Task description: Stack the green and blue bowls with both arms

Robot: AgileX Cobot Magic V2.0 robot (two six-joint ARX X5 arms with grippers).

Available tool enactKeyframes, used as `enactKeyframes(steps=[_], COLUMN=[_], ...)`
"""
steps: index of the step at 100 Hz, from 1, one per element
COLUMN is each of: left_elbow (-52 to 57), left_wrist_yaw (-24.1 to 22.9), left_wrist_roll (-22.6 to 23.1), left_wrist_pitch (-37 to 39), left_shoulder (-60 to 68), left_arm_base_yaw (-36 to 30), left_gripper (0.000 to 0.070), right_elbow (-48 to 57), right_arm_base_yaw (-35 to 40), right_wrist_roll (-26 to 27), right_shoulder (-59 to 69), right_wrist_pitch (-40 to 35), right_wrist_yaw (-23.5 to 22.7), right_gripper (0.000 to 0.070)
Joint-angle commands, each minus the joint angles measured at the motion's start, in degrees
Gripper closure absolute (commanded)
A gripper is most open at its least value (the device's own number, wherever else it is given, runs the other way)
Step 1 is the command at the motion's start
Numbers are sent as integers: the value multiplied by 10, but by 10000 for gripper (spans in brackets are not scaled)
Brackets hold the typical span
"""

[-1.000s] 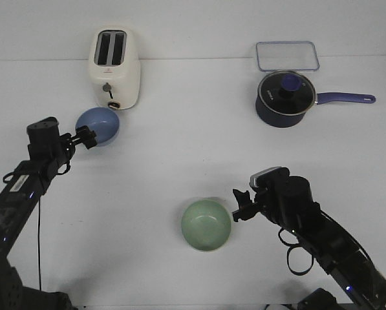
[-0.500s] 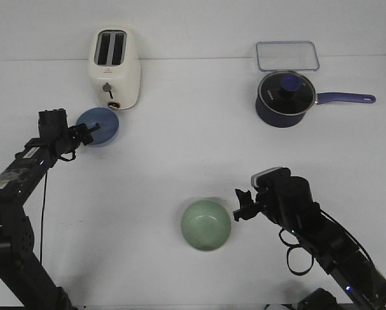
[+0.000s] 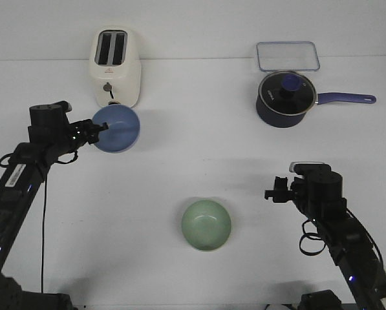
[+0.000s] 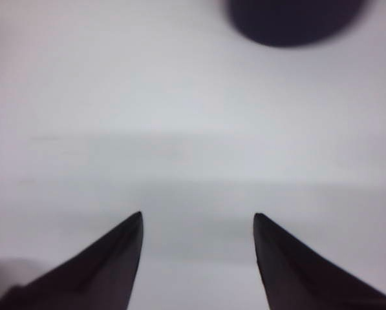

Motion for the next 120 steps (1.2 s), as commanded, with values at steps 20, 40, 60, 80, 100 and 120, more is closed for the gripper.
enactKeyframes(steps=[20,40,60,80,100,120], left_elbow=[-144,-184,-184,-184,-183,-183], left_wrist_yaw=[28,27,5,0,-1,-81], left_wrist_roll=[-14,-32,-32,-16,5,50], left_wrist_pitch=[48,96,120,122,118,95], left_shoulder=[-102,-86,-40,-17,-40,-144], left_arm_base_yaw=[-167,-303,-380,-400,-389,-321], left_gripper=[687,687,687,524,238,297], right_elbow=[-33,-33,-33,-33,-33,-33], right_arm_base_yaw=[-53,-53,-52,-52,-52,-52], right_wrist_roll=[-12,-21,-21,-22,-23,-39], right_shoulder=[3,3,3,3,3,-12], right_wrist_pitch=[6,9,7,7,11,20], right_wrist_yaw=[-73,-73,-87,-88,-87,-88], right_gripper=[342,342,342,342,342,376])
